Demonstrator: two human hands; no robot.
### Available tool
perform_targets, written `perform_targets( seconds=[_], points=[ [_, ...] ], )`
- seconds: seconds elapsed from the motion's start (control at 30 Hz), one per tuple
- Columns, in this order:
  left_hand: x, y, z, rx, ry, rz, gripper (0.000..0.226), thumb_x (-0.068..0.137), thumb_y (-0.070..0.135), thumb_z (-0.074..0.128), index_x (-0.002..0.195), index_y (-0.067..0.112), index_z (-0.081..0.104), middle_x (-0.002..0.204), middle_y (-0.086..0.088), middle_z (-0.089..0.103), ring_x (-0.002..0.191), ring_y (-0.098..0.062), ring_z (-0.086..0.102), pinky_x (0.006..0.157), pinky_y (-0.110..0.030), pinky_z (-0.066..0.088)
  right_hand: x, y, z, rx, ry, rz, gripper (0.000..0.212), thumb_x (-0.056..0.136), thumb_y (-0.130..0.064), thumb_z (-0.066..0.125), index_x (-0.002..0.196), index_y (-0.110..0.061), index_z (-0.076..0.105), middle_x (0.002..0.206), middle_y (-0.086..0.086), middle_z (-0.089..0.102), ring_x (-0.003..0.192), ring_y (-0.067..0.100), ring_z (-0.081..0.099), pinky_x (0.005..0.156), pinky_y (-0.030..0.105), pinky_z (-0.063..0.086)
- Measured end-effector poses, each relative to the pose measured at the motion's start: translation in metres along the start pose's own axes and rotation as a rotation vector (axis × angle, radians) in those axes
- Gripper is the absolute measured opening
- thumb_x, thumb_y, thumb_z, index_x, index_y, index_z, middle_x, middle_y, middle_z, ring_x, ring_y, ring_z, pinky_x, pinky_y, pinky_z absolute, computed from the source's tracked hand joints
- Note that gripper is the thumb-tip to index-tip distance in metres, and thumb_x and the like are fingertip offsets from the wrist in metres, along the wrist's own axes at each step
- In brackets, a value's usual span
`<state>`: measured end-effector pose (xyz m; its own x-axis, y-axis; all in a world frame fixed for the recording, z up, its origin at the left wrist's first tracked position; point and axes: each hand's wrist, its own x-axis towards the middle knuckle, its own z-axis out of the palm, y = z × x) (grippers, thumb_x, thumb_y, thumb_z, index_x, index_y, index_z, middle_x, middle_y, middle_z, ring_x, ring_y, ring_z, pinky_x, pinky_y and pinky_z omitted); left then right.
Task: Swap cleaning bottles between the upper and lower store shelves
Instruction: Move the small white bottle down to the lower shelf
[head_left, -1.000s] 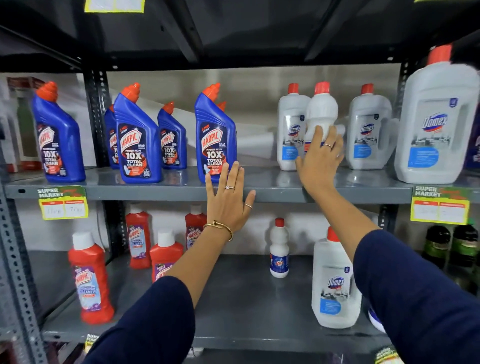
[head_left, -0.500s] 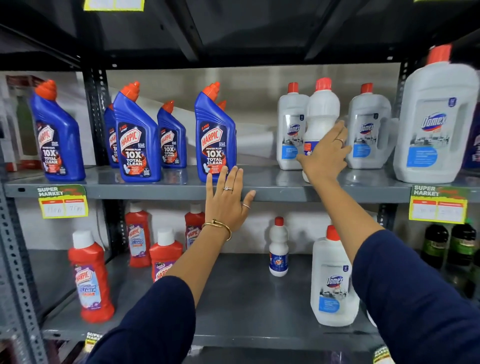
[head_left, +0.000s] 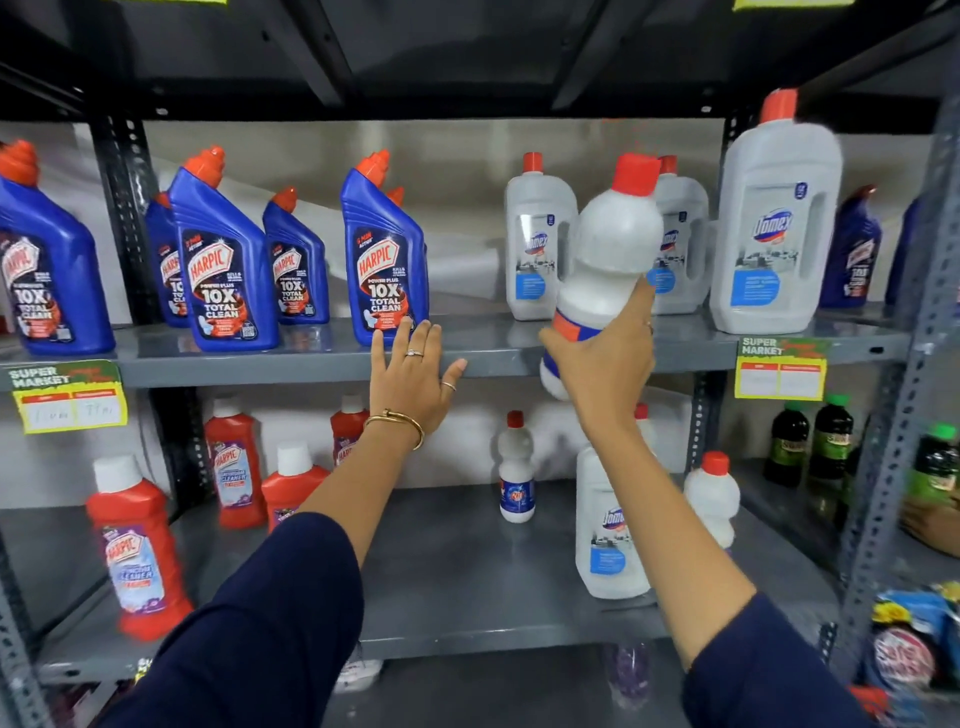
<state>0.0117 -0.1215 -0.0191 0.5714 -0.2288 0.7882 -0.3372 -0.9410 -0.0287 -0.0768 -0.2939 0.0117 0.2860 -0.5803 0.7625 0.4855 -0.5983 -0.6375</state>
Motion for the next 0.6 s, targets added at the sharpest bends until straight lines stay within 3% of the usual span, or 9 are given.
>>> perform_targets(
  seconds=[0.07,0.23,0.4,0.6],
  points=[
    [0.0,-0.001,-0.002,0.001,-0.009,0.006,0.057,0.092,0.046,0.029,0.137,0.01,0.026,0.146,-0.012,0.035,0.139,-0.029,0.019,0.113,-0.05,0.007,-0.02,0.014,-0.003,0.032,-0.031,0.056,0.08,0.053,-0.025,0.08,0.12,-0.019,0.038,0.1,-0.004,0.053,0.088,0.02,0.054,0.073,0.024,0.037],
    [-0.002,-0.002,-0.004,-0.012,-0.014,0.018,0.057,0.093,0.045,0.03,0.137,0.01,0.026,0.147,-0.012,0.034,0.14,-0.03,0.018,0.114,-0.05,0.006,-0.077,0.068,-0.008,-0.002,-0.125,0.155,0.065,0.056,-0.025,0.079,0.111,-0.017,0.045,0.104,0.007,0.063,0.093,0.028,0.058,0.076,0.033,0.047],
    [-0.002,-0.001,0.0,0.002,0.03,0.016,0.057,0.092,0.044,0.033,0.138,0.01,0.025,0.147,-0.012,0.034,0.139,-0.03,0.019,0.114,-0.049,0.005,-0.127,0.116,-0.001,-0.044,-0.19,0.258,0.07,0.056,-0.021,0.082,0.116,-0.022,0.045,0.11,0.001,0.062,0.096,0.021,0.057,0.081,0.027,0.042],
    [-0.001,-0.003,0.005,-0.006,0.068,0.025,0.058,0.092,0.045,0.034,0.139,0.012,0.024,0.149,-0.009,0.031,0.14,-0.029,0.018,0.113,-0.048,0.002,-0.161,0.158,0.019,-0.183,-0.276,0.325,0.077,0.055,-0.02,0.086,0.119,-0.006,0.045,0.112,0.015,0.062,0.1,0.034,0.058,0.08,0.028,0.041]
  ],
)
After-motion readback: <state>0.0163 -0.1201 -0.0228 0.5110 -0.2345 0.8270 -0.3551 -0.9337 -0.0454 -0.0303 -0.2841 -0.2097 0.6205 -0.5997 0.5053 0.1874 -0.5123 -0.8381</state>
